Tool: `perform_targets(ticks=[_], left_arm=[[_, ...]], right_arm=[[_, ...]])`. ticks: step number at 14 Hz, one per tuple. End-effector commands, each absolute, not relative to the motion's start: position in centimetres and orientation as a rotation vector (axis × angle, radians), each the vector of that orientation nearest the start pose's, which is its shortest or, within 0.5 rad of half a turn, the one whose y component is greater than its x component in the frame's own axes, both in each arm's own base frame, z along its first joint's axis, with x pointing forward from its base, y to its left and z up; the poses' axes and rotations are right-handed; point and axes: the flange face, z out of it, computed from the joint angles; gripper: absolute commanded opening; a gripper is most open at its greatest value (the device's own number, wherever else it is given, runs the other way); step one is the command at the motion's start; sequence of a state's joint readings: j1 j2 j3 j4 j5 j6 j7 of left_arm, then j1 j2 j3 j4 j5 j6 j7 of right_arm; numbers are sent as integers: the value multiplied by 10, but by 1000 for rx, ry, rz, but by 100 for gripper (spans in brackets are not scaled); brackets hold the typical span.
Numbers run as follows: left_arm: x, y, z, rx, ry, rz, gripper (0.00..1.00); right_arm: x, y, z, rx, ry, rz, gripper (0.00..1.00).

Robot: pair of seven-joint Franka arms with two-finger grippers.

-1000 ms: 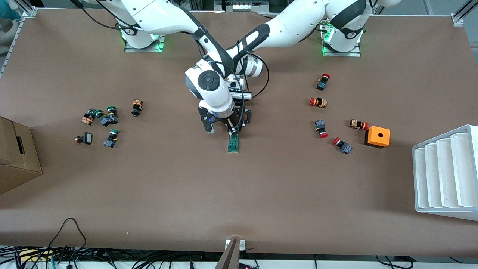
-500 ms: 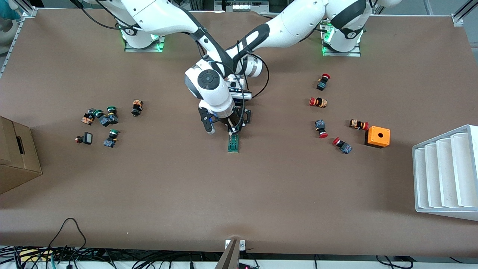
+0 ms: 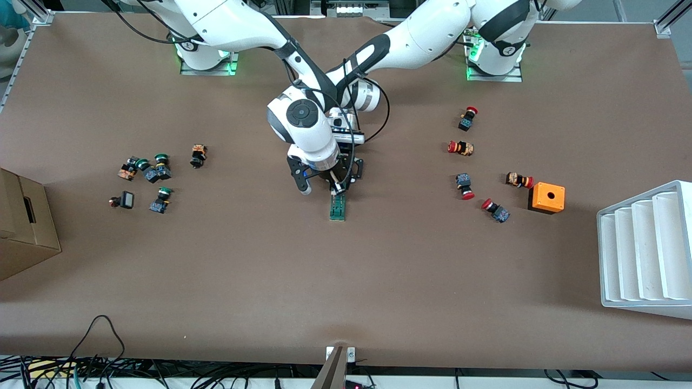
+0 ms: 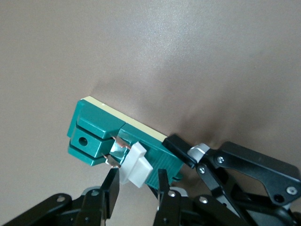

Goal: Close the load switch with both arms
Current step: 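Close the right gripper on the white lever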

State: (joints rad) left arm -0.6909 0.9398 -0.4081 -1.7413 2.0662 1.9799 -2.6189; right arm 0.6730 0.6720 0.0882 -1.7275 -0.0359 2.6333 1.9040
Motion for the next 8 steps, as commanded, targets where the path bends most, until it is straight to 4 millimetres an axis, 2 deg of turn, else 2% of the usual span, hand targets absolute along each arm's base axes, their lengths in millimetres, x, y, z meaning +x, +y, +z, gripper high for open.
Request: perform_targets(ticks=[1,3,8], left_arm=[[351,-538,54,-2722,-120,-1774,47],[351,-538,54,-2723,-122,-1775,47],[351,-538,54,-2723,-122,-1775,47]], right_arm=[[503,472,214,-2447,1546,-68,40],[503,471,212,-2449,1547,-68,38],[508,469,214,-2448,1541,-74,26]])
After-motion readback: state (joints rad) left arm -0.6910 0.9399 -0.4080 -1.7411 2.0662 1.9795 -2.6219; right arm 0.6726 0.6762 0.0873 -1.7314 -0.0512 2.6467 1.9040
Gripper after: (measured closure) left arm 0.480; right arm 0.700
